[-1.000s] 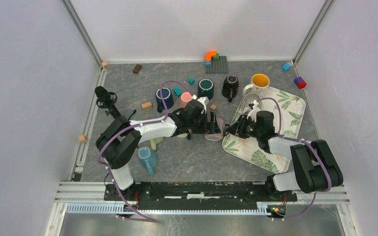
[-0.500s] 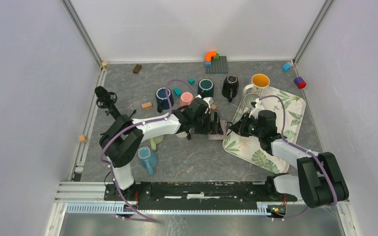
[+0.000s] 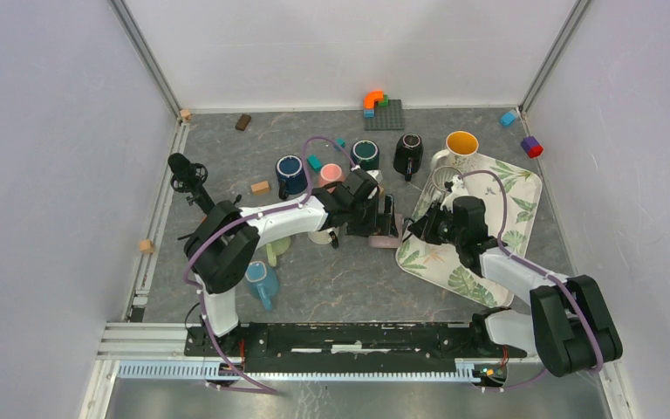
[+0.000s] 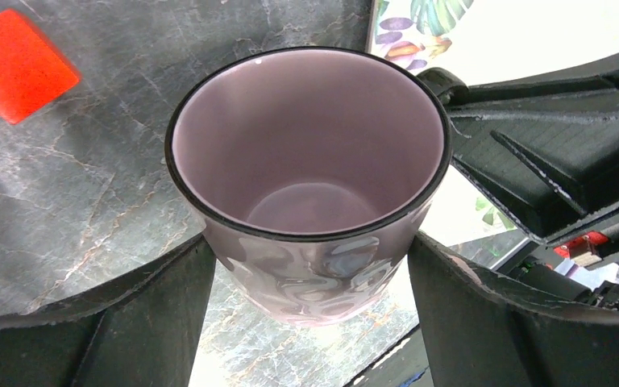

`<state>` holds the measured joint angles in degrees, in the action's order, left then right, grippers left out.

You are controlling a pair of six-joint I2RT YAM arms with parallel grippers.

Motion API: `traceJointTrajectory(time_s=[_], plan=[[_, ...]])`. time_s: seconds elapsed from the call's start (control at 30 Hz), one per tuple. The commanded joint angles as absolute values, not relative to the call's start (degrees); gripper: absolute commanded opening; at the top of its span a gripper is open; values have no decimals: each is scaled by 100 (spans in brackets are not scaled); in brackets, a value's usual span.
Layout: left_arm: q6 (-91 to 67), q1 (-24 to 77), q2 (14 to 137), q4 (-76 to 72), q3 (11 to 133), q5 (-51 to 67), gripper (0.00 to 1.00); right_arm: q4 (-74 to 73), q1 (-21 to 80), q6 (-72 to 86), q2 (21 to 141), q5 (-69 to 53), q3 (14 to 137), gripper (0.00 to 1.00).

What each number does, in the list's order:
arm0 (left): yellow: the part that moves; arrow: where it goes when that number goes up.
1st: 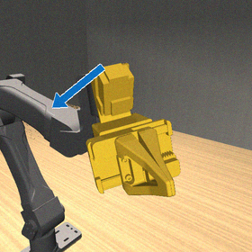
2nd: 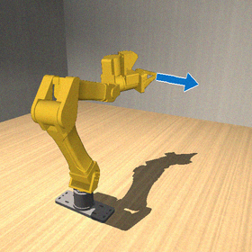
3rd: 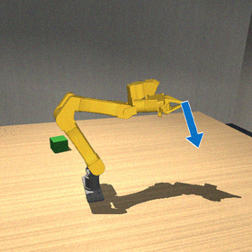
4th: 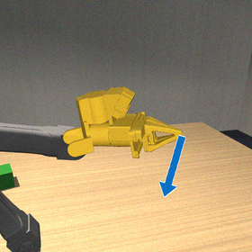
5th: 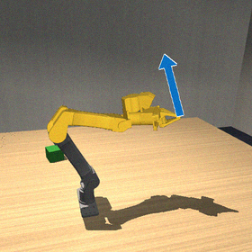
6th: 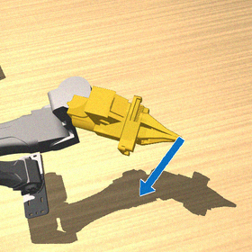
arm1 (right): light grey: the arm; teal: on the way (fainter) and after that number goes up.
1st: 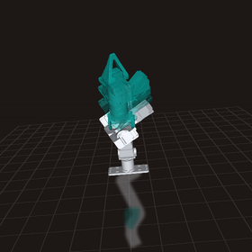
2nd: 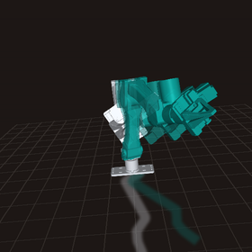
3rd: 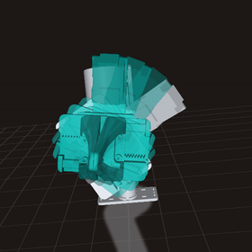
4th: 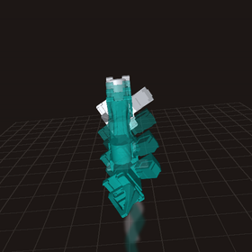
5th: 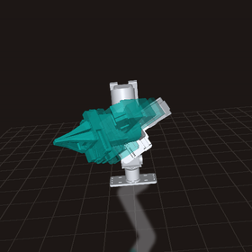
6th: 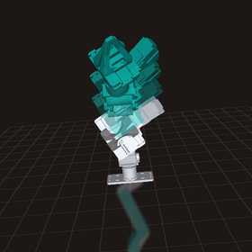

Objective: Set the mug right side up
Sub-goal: Pick up the cup at the center of the board.

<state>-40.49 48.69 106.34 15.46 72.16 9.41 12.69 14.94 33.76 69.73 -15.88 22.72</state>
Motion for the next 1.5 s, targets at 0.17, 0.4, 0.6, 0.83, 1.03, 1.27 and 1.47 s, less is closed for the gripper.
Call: traceJointTrajectory(time_s=[0.17,0.4,0.6,0.83,1.03,1.27,1.47], plan=[[-3836,4791,10531,1328,7489,207,97,924,1654,3584,6811,-1665,2444,8],[-3633,4816,10489,1588,7590,18,99,853,1651,3729,6770,-1528,2420,3],[-3522,4865,10619,1739,7752,-235,95,791,1648,3749,6709,-1454,2391,3],[-3393,4877,10853,1815,7845,-161,60,885,1652,3666,6660,-1490,2338,6],[-3308,4869,10932,1938,7843,-180,49,1120,1648,3604,6594,-1591,2261,26],[-3161,4774,11177,2010,7926,212,33,1548,1617,3437,6648,-1750,2167,48],[-3066,4661,11396,2085,7963,481,24,1772,1469,3419,6811,-1920,2102,56]])
